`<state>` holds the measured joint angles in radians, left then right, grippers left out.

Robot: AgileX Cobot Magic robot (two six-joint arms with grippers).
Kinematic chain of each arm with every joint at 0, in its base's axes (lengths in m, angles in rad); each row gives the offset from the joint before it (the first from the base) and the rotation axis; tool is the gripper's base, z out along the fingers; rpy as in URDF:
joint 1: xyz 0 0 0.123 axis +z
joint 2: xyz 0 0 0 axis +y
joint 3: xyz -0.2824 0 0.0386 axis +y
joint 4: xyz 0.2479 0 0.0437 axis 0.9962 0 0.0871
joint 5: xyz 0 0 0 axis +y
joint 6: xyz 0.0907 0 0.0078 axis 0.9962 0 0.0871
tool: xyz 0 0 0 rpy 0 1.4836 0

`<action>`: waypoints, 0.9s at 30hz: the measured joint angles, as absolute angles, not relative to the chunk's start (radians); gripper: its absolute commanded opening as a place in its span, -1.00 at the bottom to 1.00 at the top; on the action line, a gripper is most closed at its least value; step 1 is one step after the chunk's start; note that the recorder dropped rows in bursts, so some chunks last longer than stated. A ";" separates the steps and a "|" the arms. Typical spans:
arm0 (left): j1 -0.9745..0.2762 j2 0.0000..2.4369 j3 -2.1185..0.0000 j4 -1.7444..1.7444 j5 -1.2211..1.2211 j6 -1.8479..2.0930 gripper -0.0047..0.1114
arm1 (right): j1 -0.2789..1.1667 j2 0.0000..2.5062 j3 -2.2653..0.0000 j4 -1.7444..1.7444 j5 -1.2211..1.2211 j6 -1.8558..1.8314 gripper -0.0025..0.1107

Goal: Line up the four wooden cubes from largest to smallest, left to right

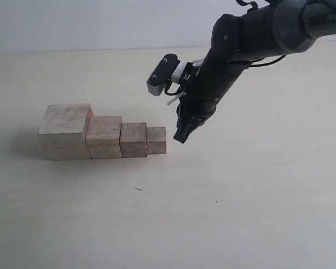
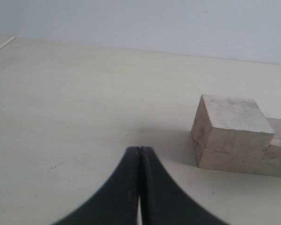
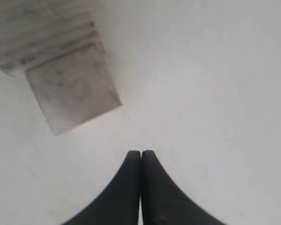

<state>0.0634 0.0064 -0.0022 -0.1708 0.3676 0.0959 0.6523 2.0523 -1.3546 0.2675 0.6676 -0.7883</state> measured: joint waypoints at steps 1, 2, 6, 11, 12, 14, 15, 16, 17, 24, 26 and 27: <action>0.063 0.006 -0.002 -0.171 0.368 0.096 -0.92 | 0.652 2.041 -1.355 0.211 0.675 -0.734 -0.96; 0.063 0.006 -0.002 -0.171 0.368 0.096 -0.92 | 0.652 2.026 -1.355 0.161 0.690 -0.665 -0.96; 0.063 0.006 -0.002 -0.171 0.368 0.096 -0.92 | 0.639 1.951 -1.350 0.134 0.752 -0.502 -0.96; 0.063 0.006 -0.002 -0.171 0.368 0.096 -0.92 | 0.626 1.791 -1.231 0.292 0.686 -0.483 -0.96; 0.063 0.006 -0.002 -0.171 0.368 0.096 -0.92 | 0.626 1.748 -1.190 0.329 0.656 -0.483 -0.96; 0.063 0.006 -0.002 -0.171 0.368 0.096 -0.92 | 0.626 1.659 -1.099 0.412 0.587 -0.483 -0.96; 0.063 0.006 -0.002 -0.171 0.368 0.096 -0.92 | 0.626 1.614 -1.061 0.447 0.552 -0.481 -0.96; 0.063 0.006 -0.002 -0.171 0.368 0.096 -0.92 | 0.626 1.577 -1.023 0.478 0.526 -0.481 -0.96; 0.063 0.006 -0.002 -0.171 0.368 0.096 -0.92 | 0.626 1.524 -0.970 0.517 0.488 -0.481 -0.96; 0.063 0.006 -0.002 -0.171 0.368 0.096 -0.92 | 0.625 1.248 -0.820 0.574 0.425 -0.427 -0.96; 0.063 0.006 -0.002 -0.171 0.368 0.096 -0.92 | 0.625 1.184 -0.819 0.576 0.456 -0.379 -0.96; 0.063 0.006 -0.002 -0.171 0.368 0.096 -0.92 | 0.625 1.170 -0.819 0.576 0.458 -0.372 -0.96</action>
<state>0.0634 0.0064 -0.0022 -0.1708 0.3676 0.0959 0.6247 1.1698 -0.8189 0.5761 0.4584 -0.3722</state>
